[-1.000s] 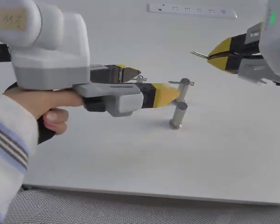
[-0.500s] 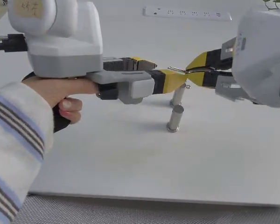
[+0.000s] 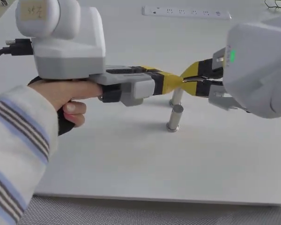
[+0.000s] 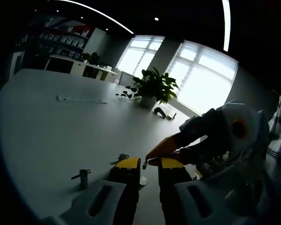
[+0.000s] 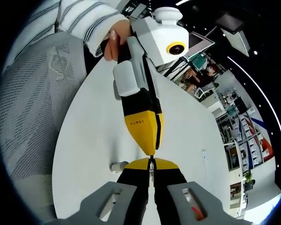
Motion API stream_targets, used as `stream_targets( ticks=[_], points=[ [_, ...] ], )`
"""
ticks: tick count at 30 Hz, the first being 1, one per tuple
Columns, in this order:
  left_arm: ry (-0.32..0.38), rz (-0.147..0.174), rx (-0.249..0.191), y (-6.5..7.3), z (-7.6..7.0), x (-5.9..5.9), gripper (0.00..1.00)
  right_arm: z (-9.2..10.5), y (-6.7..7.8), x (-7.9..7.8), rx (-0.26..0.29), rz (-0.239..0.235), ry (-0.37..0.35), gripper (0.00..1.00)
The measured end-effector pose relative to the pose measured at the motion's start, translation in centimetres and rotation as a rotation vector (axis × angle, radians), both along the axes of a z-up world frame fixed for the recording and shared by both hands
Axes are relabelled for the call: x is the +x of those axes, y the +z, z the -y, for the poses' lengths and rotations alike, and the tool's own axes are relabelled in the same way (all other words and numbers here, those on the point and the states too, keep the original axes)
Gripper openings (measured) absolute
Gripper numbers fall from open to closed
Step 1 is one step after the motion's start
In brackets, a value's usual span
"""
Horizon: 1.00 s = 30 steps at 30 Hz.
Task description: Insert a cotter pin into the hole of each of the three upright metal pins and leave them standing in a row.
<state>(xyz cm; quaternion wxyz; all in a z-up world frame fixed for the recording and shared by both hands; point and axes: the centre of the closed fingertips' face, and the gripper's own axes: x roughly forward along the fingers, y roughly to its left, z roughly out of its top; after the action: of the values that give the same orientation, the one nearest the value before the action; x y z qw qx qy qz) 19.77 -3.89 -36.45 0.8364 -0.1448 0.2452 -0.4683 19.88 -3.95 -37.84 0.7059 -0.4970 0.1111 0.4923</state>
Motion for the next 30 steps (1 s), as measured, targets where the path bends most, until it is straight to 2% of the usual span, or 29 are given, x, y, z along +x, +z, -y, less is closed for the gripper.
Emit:
stream_targets(
  ticks=[11,18,21,27,30],
  points=[
    [-0.009,-0.015,0.009,-0.59,-0.01,-0.30,0.00,-0.33,0.01,-0.45,0.001,-0.003,0.009,0.00],
    [-0.006,-0.019,0.010,-0.65,-0.17,-0.31,0.00,-0.50,0.15,-0.53,0.001,0.001,0.010,0.00],
    [0.000,-0.034,0.000,-0.61,-0.23,-0.27,0.00,-0.43,0.17,-0.48,0.004,0.001,0.006,0.00],
    [-0.027,-0.026,0.028,-0.79,-0.24,-0.63,0.00,-0.46,0.01,-0.76,0.008,-0.008,0.008,0.00],
    [-0.033,0.002,0.054,-0.71,-0.20,-0.74,0.00,-0.48,0.07,-0.83,0.012,-0.010,0.005,0.00]
  ],
)
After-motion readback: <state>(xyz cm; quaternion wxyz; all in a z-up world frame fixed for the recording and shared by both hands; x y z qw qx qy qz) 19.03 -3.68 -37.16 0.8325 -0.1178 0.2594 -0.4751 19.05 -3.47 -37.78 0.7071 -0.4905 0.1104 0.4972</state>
